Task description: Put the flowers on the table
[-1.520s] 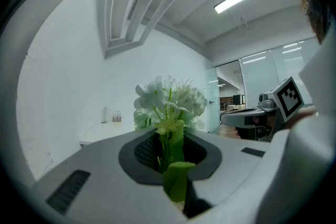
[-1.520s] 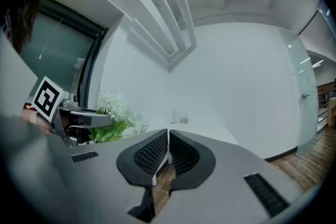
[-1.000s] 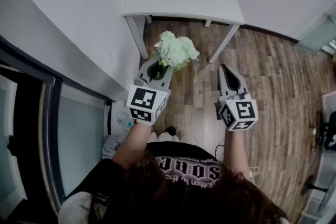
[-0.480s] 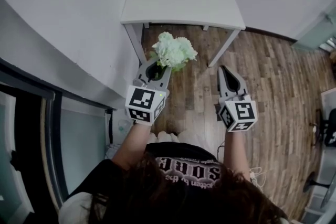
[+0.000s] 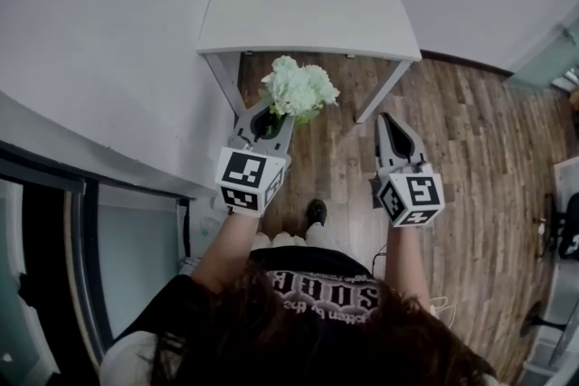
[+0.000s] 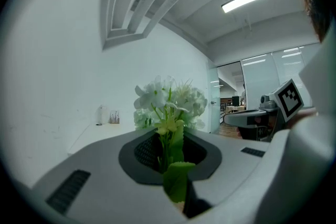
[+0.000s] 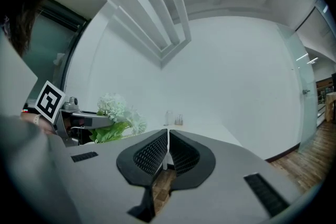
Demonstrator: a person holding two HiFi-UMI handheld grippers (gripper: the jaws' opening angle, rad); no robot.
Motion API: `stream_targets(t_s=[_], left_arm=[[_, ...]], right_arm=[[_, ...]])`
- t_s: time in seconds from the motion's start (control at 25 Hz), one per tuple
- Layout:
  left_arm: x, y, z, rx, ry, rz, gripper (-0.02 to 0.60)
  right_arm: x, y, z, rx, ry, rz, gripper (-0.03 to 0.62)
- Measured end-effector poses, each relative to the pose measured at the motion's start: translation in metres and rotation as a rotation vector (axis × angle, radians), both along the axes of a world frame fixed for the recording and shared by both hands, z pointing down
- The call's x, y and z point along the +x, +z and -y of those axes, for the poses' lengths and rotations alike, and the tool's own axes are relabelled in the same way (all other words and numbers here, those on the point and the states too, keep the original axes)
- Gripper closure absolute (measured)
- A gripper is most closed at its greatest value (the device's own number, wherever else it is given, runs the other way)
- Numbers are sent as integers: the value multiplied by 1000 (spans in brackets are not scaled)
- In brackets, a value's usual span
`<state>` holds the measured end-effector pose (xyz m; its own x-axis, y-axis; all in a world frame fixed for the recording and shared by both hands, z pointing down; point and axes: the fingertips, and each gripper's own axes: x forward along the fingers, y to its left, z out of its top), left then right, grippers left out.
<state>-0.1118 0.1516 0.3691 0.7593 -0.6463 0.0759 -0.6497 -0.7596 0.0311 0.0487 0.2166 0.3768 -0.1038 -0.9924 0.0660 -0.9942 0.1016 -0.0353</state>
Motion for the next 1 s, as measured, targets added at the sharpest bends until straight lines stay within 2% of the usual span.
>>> stream_targets(t_s=[0.56,1.0], left_arm=[[71,-5,82,9,-47,14,535],[95,-5,123,10,-107,27,535]], right_arm=[[76,-3,90,0,-36,4,562],[107,1,140,0,-88,8,562]])
